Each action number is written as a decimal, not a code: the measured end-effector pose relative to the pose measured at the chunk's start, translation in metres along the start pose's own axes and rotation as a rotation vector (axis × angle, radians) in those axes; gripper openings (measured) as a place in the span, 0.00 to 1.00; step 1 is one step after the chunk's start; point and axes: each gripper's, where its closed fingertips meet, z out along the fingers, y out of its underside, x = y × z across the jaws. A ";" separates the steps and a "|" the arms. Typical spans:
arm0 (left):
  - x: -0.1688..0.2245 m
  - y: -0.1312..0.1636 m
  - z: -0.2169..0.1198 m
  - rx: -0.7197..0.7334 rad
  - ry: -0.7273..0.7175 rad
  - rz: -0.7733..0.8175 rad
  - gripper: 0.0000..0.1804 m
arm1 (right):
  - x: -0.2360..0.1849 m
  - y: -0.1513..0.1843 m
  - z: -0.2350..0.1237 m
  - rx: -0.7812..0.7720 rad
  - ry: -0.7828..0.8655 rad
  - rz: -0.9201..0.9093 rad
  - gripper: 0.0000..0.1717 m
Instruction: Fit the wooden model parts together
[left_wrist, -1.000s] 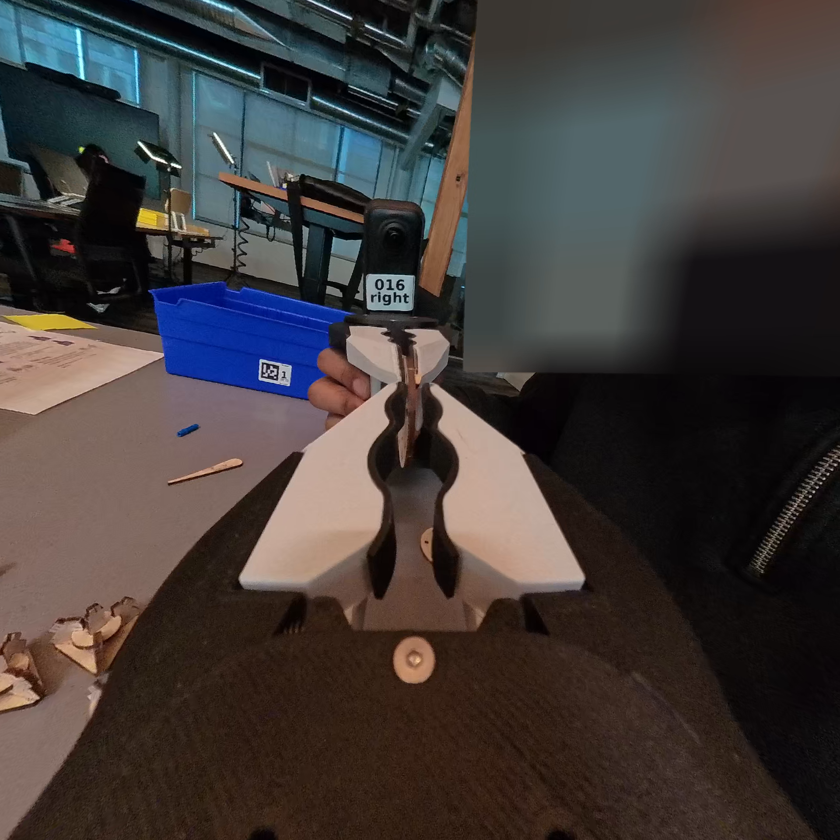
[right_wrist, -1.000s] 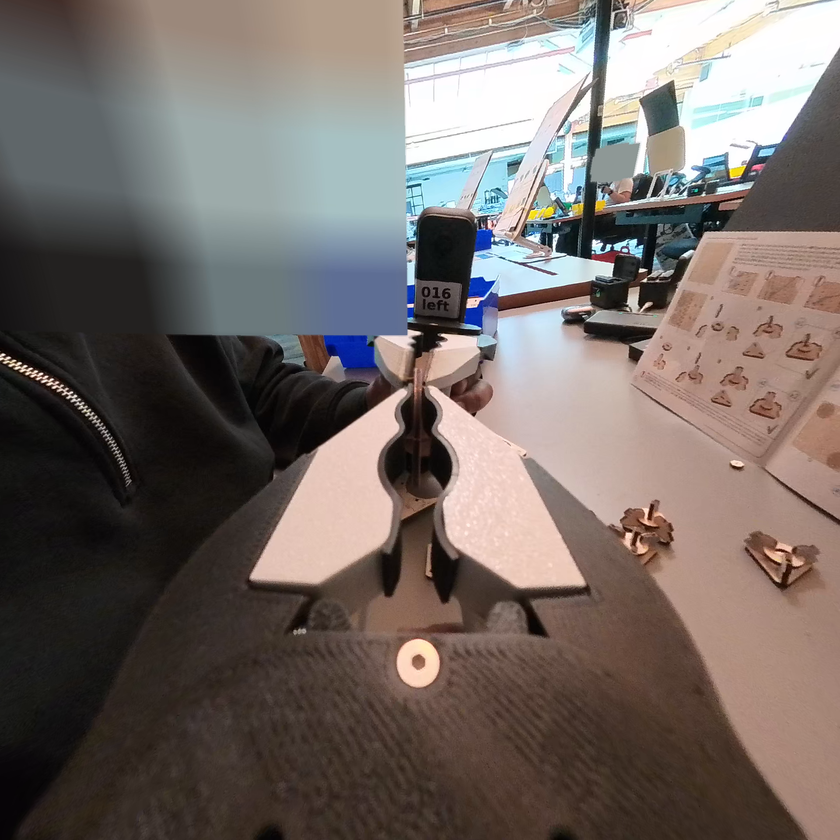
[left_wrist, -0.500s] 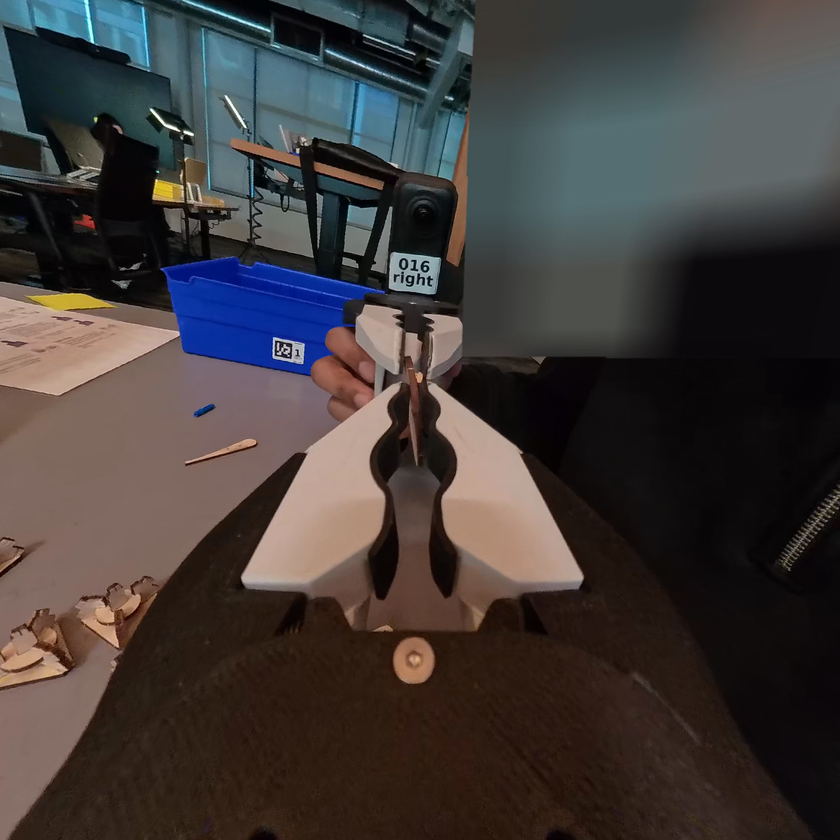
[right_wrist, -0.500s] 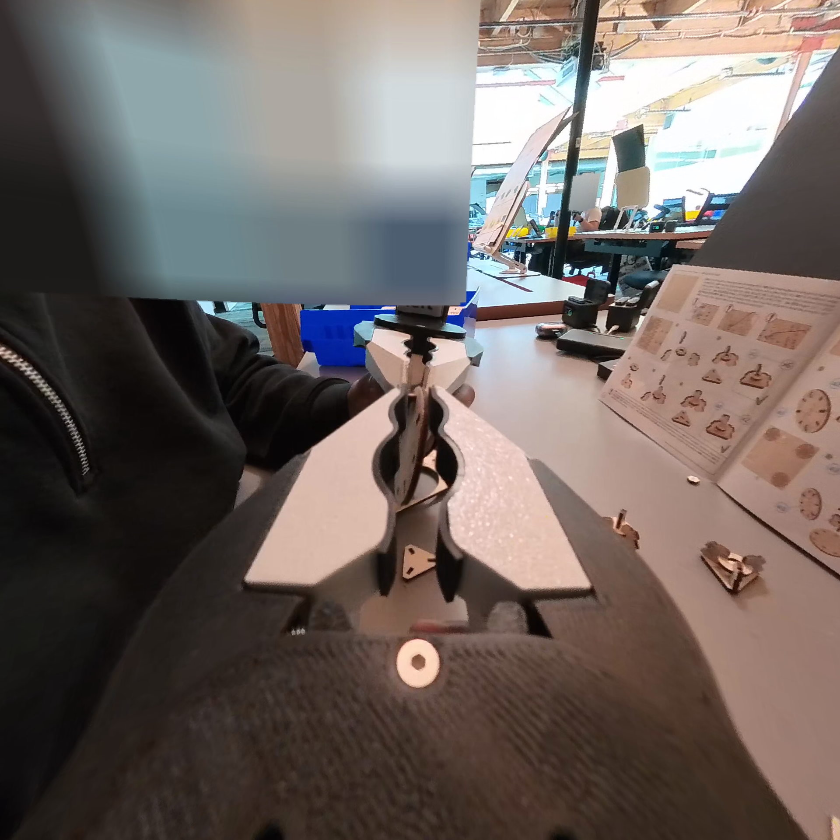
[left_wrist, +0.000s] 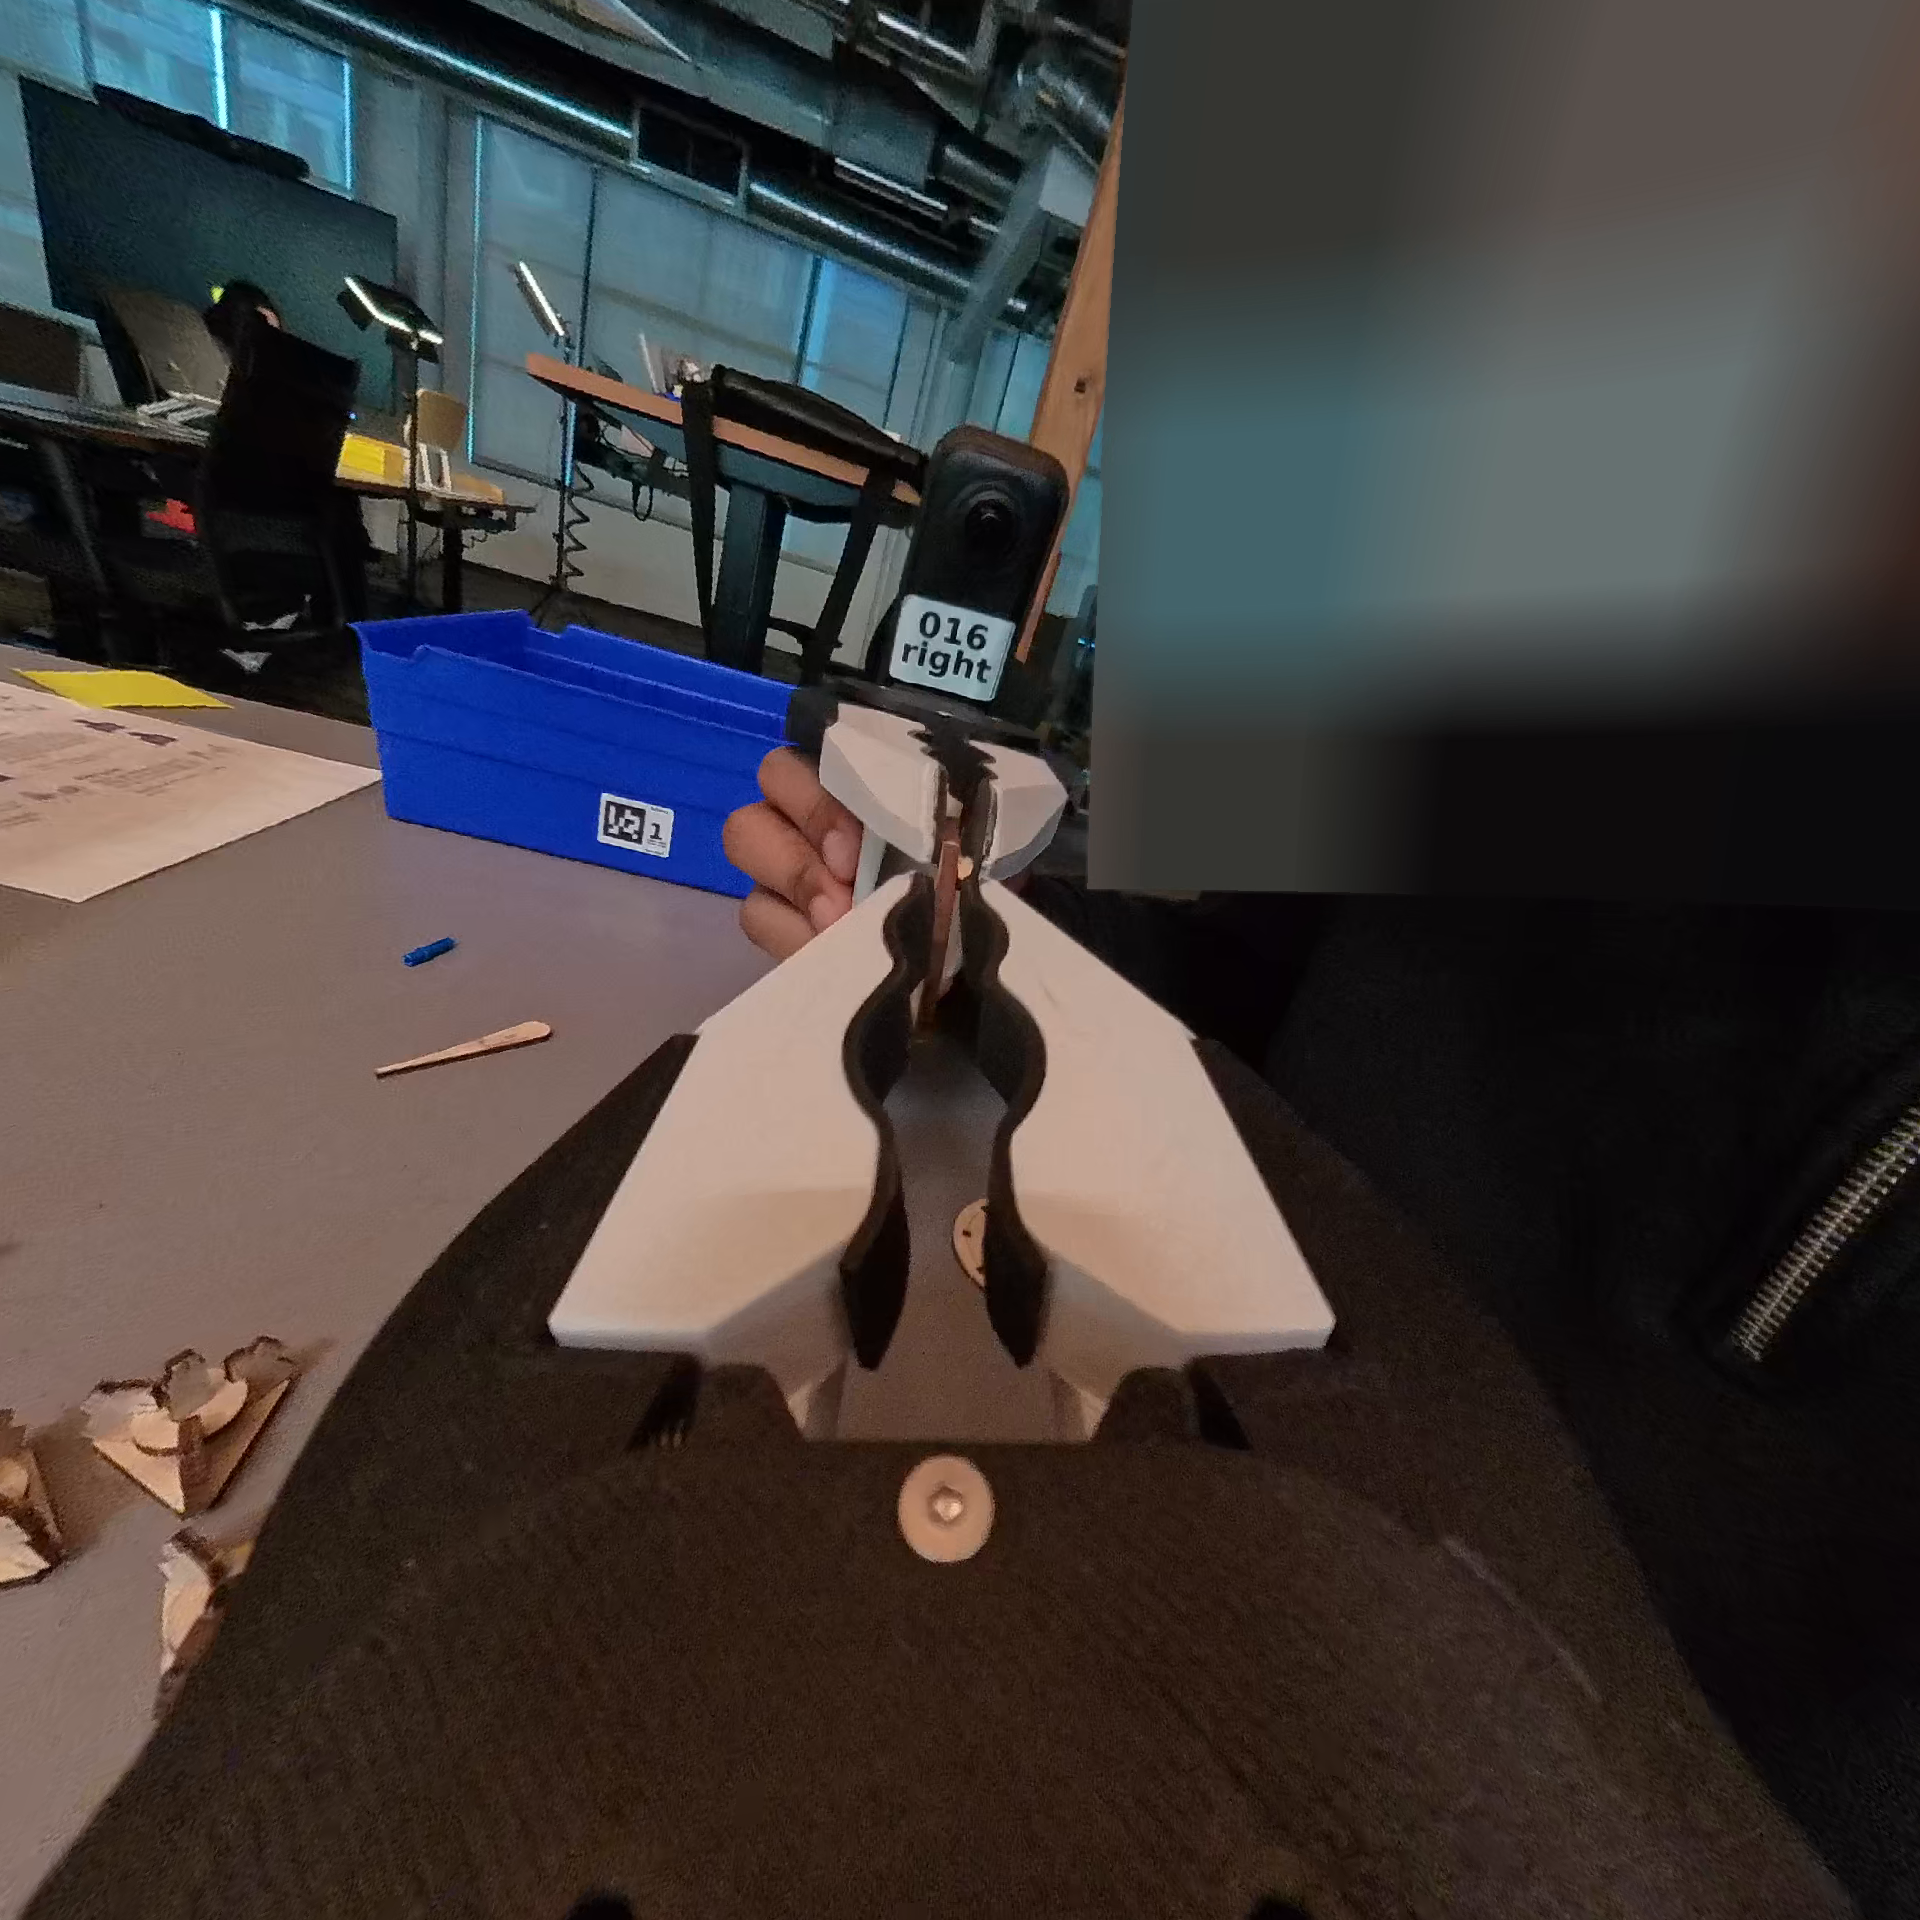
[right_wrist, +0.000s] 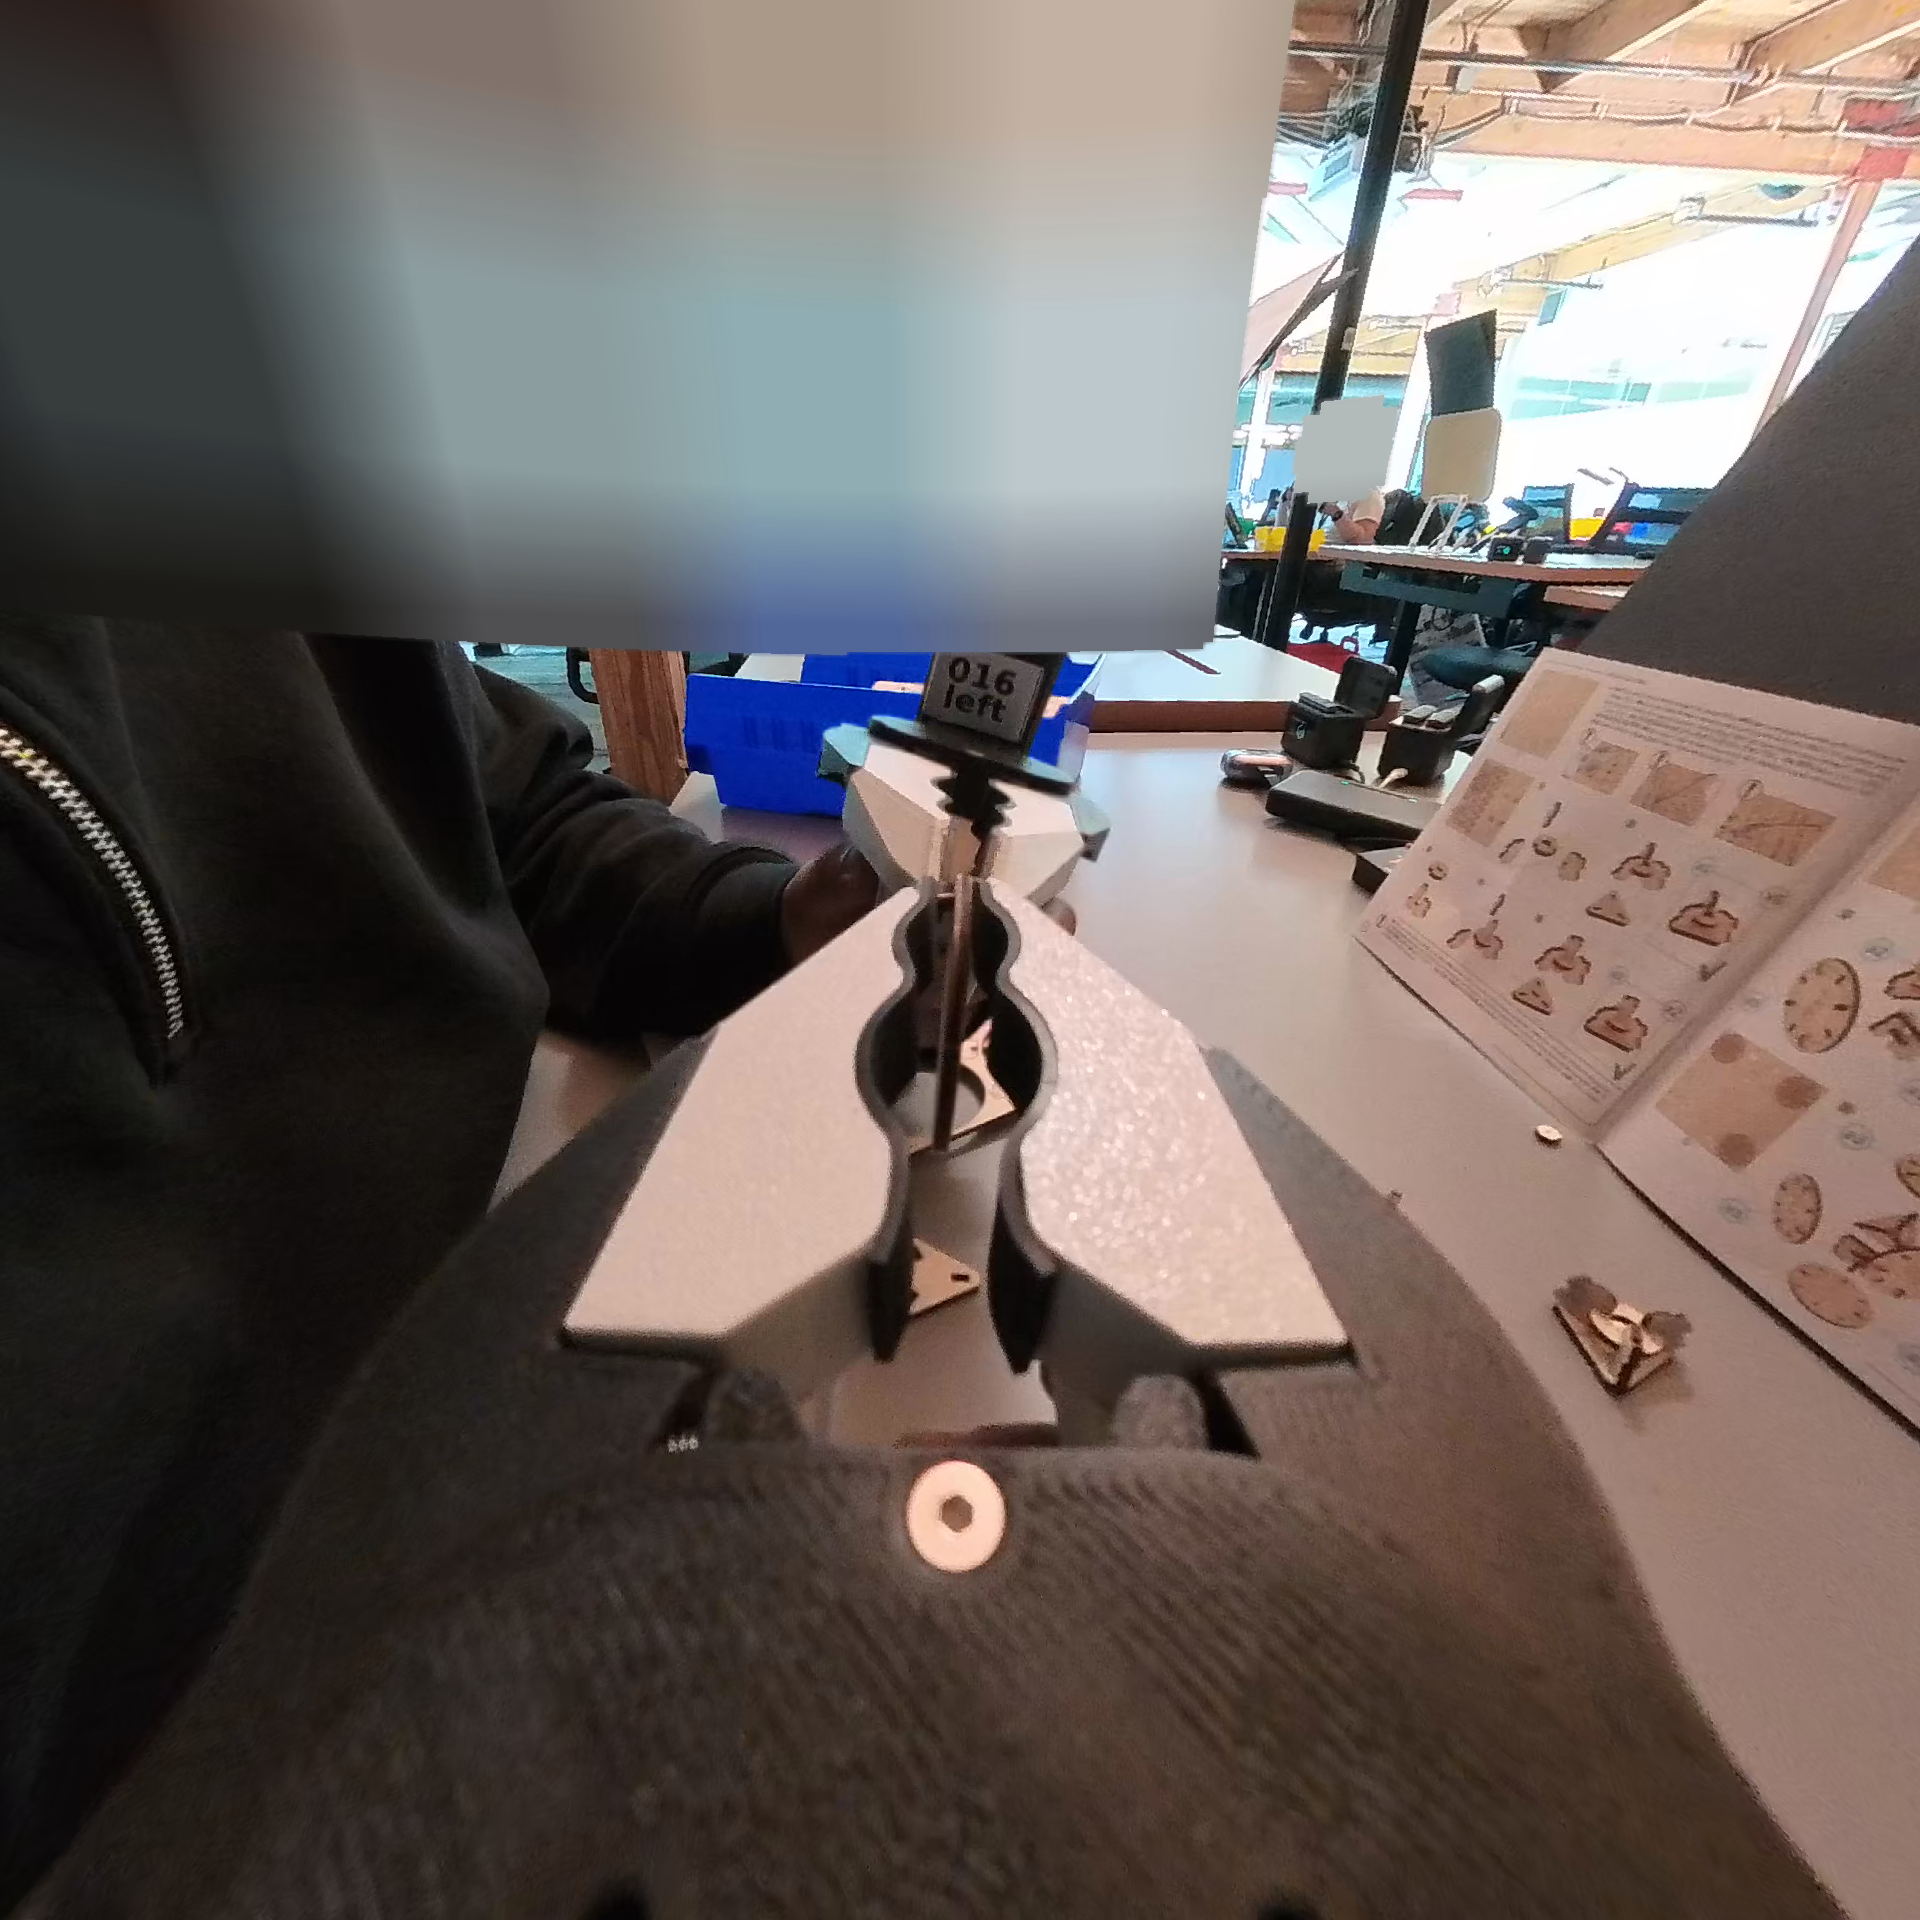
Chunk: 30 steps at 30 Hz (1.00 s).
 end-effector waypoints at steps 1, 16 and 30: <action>0.000 0.000 0.000 0.005 0.001 -0.002 0.01 | 0.000 0.000 0.000 -0.003 -0.001 -0.004 0.02; -0.001 -0.004 -0.002 0.028 -0.078 0.130 0.01 | 0.002 -0.001 0.001 0.072 -0.088 0.225 0.02; -0.021 0.014 -0.006 -0.150 -0.150 0.122 0.01 | 0.020 0.027 0.001 -0.100 0.141 -0.074 0.07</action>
